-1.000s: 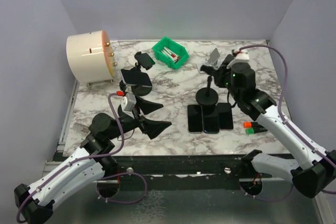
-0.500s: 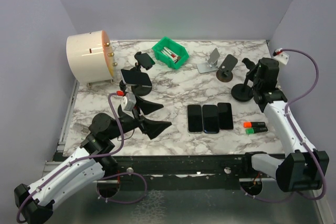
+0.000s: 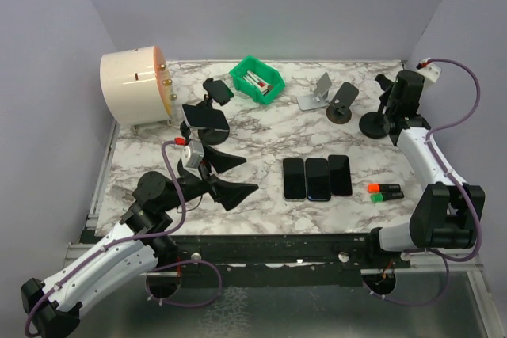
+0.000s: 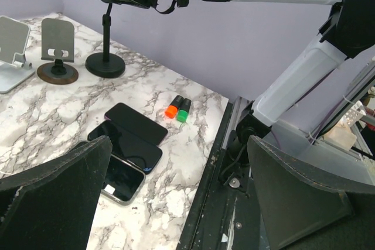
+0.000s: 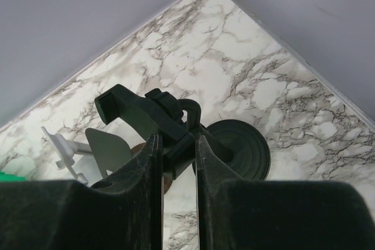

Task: Remove the phone from the phone stand
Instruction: Place the phone stand at the center of the board.

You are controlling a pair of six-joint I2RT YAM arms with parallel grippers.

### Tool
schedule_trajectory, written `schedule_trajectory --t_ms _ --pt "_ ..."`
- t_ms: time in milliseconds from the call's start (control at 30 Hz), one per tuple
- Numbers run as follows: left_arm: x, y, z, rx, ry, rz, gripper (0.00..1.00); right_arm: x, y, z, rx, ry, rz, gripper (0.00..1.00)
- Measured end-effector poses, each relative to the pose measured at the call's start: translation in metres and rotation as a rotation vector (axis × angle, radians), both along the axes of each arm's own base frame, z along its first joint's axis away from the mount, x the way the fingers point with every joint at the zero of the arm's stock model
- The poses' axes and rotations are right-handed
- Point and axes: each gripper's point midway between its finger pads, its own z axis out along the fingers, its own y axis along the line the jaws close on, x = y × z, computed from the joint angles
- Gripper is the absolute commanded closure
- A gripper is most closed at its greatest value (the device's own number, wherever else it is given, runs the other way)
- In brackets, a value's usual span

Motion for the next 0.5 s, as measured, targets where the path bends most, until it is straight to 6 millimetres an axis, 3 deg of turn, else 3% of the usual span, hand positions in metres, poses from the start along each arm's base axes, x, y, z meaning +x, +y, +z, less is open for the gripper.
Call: schedule_trajectory --t_ms 167,500 --pt "0.000 0.000 0.000 0.001 0.000 0.000 0.01 0.002 -0.003 -0.001 0.028 -0.011 0.002 1.00" --pt "0.001 -0.001 -0.001 0.004 0.003 0.000 0.01 0.007 0.012 -0.001 0.109 -0.033 0.057 1.00"
